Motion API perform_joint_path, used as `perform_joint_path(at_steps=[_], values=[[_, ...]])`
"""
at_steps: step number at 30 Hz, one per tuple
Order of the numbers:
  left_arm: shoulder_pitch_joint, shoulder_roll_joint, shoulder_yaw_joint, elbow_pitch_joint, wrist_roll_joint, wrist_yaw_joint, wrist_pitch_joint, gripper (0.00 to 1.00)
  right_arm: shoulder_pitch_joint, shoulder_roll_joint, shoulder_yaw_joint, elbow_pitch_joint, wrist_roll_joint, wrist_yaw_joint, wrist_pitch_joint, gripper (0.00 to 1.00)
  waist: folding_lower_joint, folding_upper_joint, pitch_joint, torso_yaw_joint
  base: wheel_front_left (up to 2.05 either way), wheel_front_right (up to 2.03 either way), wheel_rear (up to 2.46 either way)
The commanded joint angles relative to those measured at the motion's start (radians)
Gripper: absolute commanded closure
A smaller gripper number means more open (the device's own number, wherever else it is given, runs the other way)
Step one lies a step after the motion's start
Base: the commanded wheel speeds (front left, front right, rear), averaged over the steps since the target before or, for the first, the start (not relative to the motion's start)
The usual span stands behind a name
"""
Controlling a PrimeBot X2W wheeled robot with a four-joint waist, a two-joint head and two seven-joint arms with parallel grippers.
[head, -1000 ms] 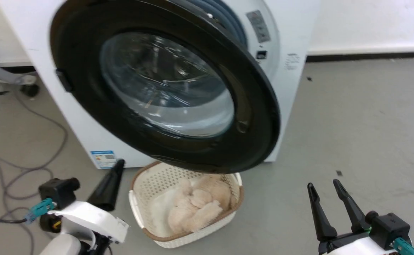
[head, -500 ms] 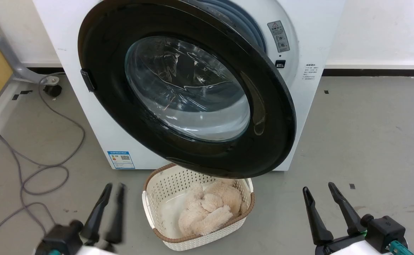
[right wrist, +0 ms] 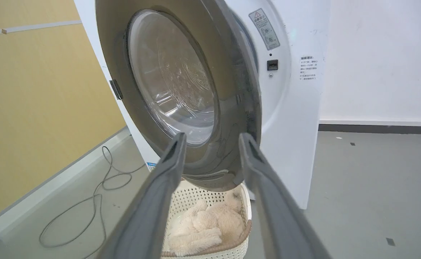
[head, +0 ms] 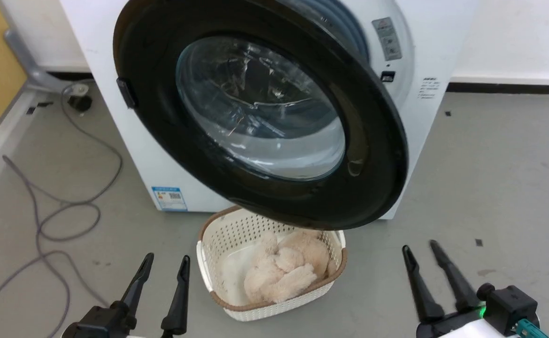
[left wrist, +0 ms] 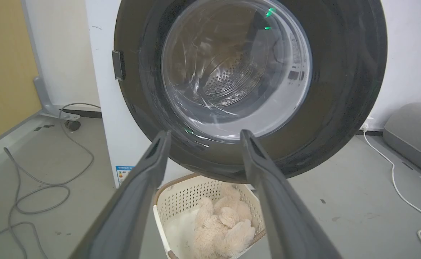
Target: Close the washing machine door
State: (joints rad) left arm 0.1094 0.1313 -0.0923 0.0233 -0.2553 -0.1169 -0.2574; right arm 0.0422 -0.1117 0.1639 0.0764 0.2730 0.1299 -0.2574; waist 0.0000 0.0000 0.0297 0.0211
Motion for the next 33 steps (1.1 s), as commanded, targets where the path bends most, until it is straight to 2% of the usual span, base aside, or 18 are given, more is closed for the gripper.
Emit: perform_joint_path(at_steps=[1, 7, 16, 25, 33], values=[[-0.015, -0.006, 0.002, 0.001, 0.006, -0.003, -0.004, 0.0, -0.003, -0.011, 0.006, -0.008, 0.0, 0.001, -0.004, 1.0, 0.0, 0.0, 0.014, 0.012, 0.0, 0.0, 0.0], [-0.048, -0.026, 0.005, -0.001, 0.022, -0.01, -0.004, 0.0, -0.079, -0.085, 0.088, -0.019, -0.005, 0.001, -0.004, 1.0, 0.0, 0.0, 0.066, 0.052, 0.0, 0.0, 0.0], [-0.105, -0.044, -0.012, -0.008, 0.025, -0.013, -0.004, 0.0, -0.308, -0.266, 0.22, 0.057, 0.053, 0.001, 0.012, 1.0, 0.0, 0.0, 0.157, 0.109, 0.0, 0.0, 0.0], [-0.165, -0.046, -0.039, -0.016, 0.014, -0.014, -0.004, 0.0, -0.528, -0.395, 0.23, 0.157, 0.182, 0.001, 0.056, 1.0, 0.0, 0.0, 0.255, 0.158, 0.0, 0.0, 0.0], [-0.212, -0.054, -0.054, -0.024, 0.007, -0.014, -0.004, 0.0, -0.69, -0.466, 0.219, 0.248, 0.267, 0.001, 0.097, 1.0, 0.0, 0.0, 0.334, 0.196, 0.0, 0.0, 0.0]])
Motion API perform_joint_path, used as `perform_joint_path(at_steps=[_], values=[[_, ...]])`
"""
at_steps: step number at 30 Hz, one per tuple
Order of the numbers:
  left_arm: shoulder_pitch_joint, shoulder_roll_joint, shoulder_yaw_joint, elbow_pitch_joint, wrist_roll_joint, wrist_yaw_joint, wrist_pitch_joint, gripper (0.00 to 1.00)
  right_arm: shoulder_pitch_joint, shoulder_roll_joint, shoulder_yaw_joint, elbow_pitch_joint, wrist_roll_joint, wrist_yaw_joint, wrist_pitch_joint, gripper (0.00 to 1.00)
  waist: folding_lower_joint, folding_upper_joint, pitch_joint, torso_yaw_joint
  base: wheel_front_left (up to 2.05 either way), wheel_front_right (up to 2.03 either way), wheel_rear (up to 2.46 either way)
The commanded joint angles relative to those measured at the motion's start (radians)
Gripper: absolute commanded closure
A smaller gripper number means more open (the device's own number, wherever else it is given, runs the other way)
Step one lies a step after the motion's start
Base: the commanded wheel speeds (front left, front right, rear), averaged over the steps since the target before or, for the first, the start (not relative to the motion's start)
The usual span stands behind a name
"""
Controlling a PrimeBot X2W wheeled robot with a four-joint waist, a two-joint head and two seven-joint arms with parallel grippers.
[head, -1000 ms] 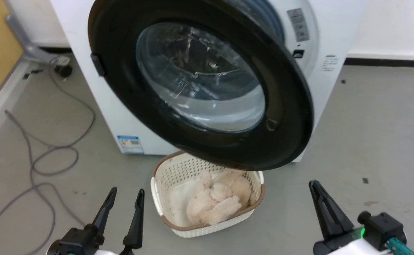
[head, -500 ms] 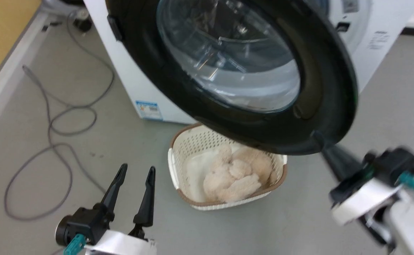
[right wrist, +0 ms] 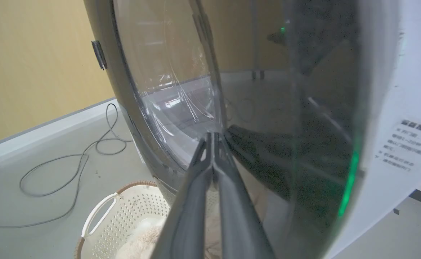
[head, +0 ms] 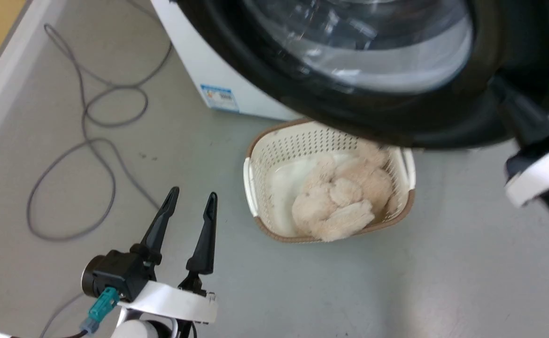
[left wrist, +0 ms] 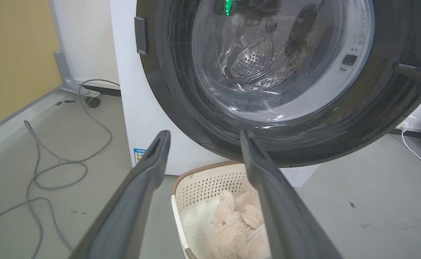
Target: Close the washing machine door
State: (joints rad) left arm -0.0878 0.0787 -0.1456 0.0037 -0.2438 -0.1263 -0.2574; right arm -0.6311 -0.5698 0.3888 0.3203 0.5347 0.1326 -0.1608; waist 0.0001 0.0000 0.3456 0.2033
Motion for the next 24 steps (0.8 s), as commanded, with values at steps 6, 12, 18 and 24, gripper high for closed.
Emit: perform_joint_path(at_steps=[6, 12, 18, 24], values=[[-0.044, -0.007, -0.008, -0.003, -0.01, -0.004, -0.004, 0.0, -0.138, -0.015, -0.052, 0.098, 0.046, -0.002, 0.042, 1.0, -0.0001, 0.0, 0.067, 0.036, 0.0, 0.0, 0.0], [-0.062, -0.014, -0.014, 0.0, -0.013, -0.004, -0.004, 0.0, -0.247, -0.008, -0.114, 0.2, 0.056, -0.002, 0.093, 1.0, -0.0001, 0.0, 0.099, 0.054, 0.0, 0.0, 0.0], [-0.071, -0.019, -0.018, 0.005, -0.013, -0.004, -0.004, 0.0, -0.328, 0.026, -0.188, 0.305, 0.034, -0.002, 0.111, 1.0, -0.0001, 0.0, 0.113, 0.064, 0.0, 0.0, 0.0], [-0.063, -0.022, -0.01, 0.017, -0.009, -0.004, -0.004, 0.0, -0.329, 0.08, -0.206, 0.358, 0.008, -0.002, 0.076, 1.0, -0.0001, 0.0, 0.077, 0.048, 0.0, 0.0, 0.0]])
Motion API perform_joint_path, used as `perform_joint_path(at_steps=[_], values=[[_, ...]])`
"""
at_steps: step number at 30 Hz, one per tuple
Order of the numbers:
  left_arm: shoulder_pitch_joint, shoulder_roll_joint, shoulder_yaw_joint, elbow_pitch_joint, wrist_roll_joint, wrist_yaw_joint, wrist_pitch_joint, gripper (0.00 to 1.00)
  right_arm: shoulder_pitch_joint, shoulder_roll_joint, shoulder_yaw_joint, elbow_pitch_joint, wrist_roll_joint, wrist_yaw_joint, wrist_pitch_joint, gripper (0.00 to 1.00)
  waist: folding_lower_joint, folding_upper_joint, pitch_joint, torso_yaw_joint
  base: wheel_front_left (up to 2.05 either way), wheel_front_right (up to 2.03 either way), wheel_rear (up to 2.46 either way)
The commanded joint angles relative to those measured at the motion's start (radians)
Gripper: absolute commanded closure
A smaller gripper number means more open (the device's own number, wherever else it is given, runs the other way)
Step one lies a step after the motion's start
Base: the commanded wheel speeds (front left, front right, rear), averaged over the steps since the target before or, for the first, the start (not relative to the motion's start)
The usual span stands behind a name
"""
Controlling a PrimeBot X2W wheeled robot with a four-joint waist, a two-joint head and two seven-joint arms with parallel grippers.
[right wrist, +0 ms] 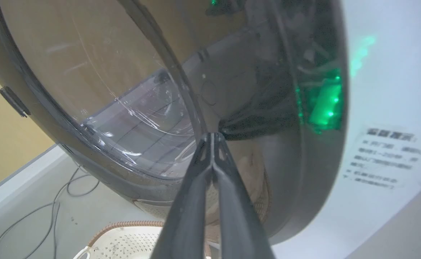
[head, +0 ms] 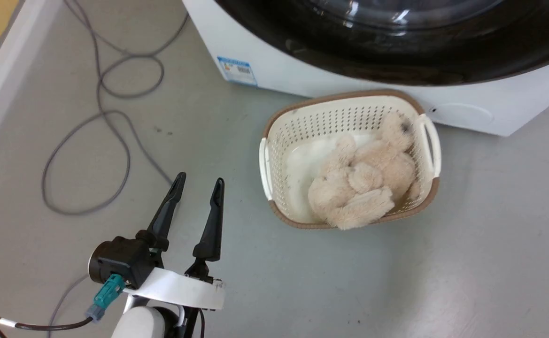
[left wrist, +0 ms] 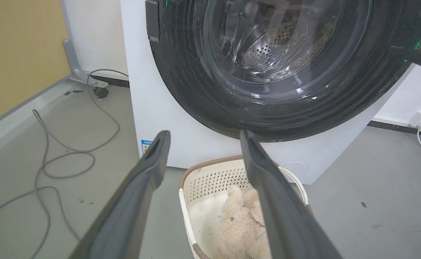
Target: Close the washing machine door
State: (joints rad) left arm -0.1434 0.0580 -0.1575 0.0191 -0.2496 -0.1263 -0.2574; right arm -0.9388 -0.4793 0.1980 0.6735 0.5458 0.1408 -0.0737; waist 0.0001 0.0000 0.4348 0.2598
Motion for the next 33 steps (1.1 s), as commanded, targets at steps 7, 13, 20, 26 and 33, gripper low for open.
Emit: perform_joint_path(at_steps=[7, 13, 20, 26, 33], values=[[0.016, -0.001, 0.026, 0.017, 0.011, -0.004, -0.004, 0.0, 0.076, 0.012, 0.027, -0.01, 0.005, -0.01, -0.085, 1.0, -0.0001, 0.0, -0.106, -0.054, 0.0, 0.0, 0.0], [0.057, 0.0, 0.063, 0.029, 0.025, -0.004, -0.004, 0.0, 0.238, 0.023, 0.048, -0.089, 0.043, -0.01, -0.153, 1.0, -0.0001, 0.0, -0.207, -0.106, 0.0, 0.0, 0.0], [0.117, 0.0, 0.105, 0.036, 0.05, -0.004, -0.004, 0.0, 0.472, 0.061, 0.003, -0.244, 0.027, -0.01, -0.184, 1.0, -0.0001, 0.0, -0.305, -0.166, 0.0, 0.0, 0.0], [0.151, -0.003, 0.141, 0.058, 0.06, -0.001, -0.004, 0.0, 0.668, 0.153, -0.08, -0.396, -0.071, -0.01, -0.187, 1.0, -0.0001, 0.0, -0.357, -0.206, 0.0, 0.0, 0.0], [0.18, -0.005, 0.155, 0.087, 0.067, 0.003, -0.004, 0.0, 0.86, 0.275, -0.145, -0.546, -0.217, -0.01, -0.188, 1.0, -0.0001, 0.0, -0.395, -0.237, 0.0, 0.0, 0.0]])
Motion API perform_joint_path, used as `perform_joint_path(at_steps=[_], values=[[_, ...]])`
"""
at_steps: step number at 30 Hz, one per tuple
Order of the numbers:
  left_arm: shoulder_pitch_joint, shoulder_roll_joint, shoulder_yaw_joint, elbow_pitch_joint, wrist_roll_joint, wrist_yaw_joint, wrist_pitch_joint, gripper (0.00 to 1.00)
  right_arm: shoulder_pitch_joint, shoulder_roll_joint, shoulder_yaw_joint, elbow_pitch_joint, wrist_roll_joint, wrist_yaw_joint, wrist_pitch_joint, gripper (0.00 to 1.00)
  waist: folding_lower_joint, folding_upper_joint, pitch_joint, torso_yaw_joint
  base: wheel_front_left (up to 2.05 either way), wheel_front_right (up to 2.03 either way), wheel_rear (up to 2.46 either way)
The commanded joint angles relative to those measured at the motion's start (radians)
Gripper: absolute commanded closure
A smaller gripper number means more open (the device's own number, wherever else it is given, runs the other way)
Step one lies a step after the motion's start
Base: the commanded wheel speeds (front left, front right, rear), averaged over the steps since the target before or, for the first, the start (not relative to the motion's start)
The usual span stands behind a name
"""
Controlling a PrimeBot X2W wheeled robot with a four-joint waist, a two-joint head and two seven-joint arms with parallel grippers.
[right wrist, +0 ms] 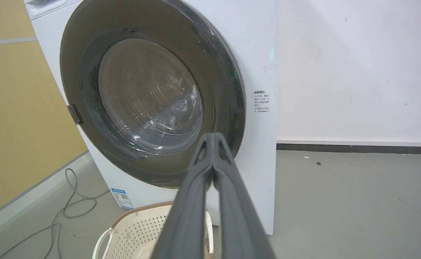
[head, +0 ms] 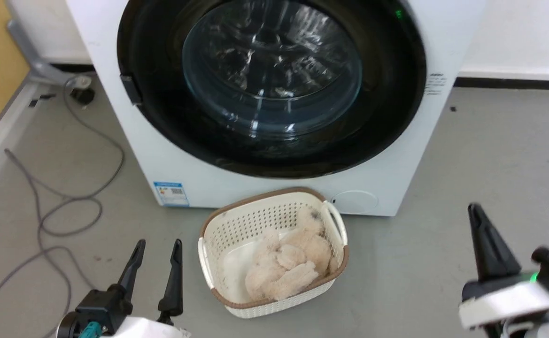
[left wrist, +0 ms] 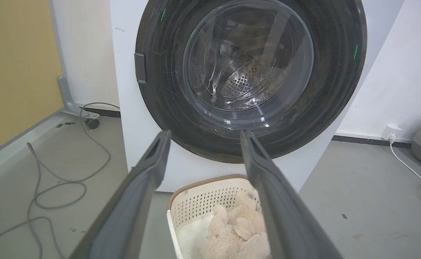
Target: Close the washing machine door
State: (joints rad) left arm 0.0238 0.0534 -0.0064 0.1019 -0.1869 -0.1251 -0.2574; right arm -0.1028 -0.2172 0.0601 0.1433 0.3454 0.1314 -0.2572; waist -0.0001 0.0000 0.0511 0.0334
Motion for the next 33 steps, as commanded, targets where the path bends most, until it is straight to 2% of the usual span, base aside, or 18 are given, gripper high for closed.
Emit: perform_joint_path(at_steps=[1, 3, 4, 5, 6, 15, 31, 32, 33], values=[[0.016, -0.001, 0.004, 0.009, 0.006, 0.002, -0.004, 0.0, 0.045, 0.027, -0.015, -0.03, -0.033, -0.001, -0.004, 1.0, 0.0001, 0.0, -0.015, -0.013, 0.0, 0.0, 0.0], [0.023, -0.001, 0.004, 0.017, 0.009, 0.002, -0.004, 0.0, 0.085, 0.058, -0.038, -0.051, -0.064, -0.001, -0.004, 1.0, 0.0001, 0.0, -0.022, -0.016, 0.0, 0.0, 0.0], [0.026, -0.001, 0.004, 0.02, 0.012, 0.002, -0.004, 0.0, 0.102, 0.074, -0.047, -0.058, -0.074, -0.001, -0.004, 0.82, 0.0001, 0.0, -0.025, -0.017, 0.0, 0.0, 0.0], [0.029, -0.002, 0.004, 0.022, 0.014, 0.002, -0.004, 0.0, 0.117, 0.084, -0.054, -0.064, -0.089, -0.001, -0.004, 0.34, 0.0001, 0.0, -0.027, -0.017, 0.0, 0.0, 0.0], [0.032, -0.002, 0.003, 0.024, 0.016, 0.002, -0.004, 0.0, 0.131, 0.093, -0.059, -0.068, -0.106, -0.001, -0.004, 0.0, 0.0001, 0.0, -0.029, -0.018, 0.0, 0.0, 0.0], [0.05, -0.003, -0.019, 0.035, 0.043, 0.008, -0.004, 0.0, 0.187, 0.143, -0.077, -0.068, -0.156, -0.001, -0.004, 0.0, 0.0001, 0.0, -0.043, -0.017, 0.0, 0.0, 0.0], [0.052, -0.003, -0.037, 0.016, 0.062, 0.021, -0.004, 0.0, 0.19, 0.152, -0.07, -0.077, -0.16, -0.001, -0.004, 0.0, 0.0001, 0.0, -0.041, -0.012, 0.0, 0.0, 0.0], [0.042, -0.002, -0.038, 0.019, 0.061, 0.018, 0.001, 1.0, 0.177, 0.147, -0.072, -0.072, -0.16, 0.0, 0.001, 1.0, 0.0001, 0.0, -0.041, -0.012, 0.0, 0.0, 0.0], [0.042, -0.002, -0.038, 0.02, 0.061, 0.017, 0.002, 1.0, 0.177, 0.147, -0.071, -0.071, -0.16, 0.0, 0.001, 1.0, 0.0002, 0.0, -0.042, -0.012, 0.0, 0.0, 0.0]])
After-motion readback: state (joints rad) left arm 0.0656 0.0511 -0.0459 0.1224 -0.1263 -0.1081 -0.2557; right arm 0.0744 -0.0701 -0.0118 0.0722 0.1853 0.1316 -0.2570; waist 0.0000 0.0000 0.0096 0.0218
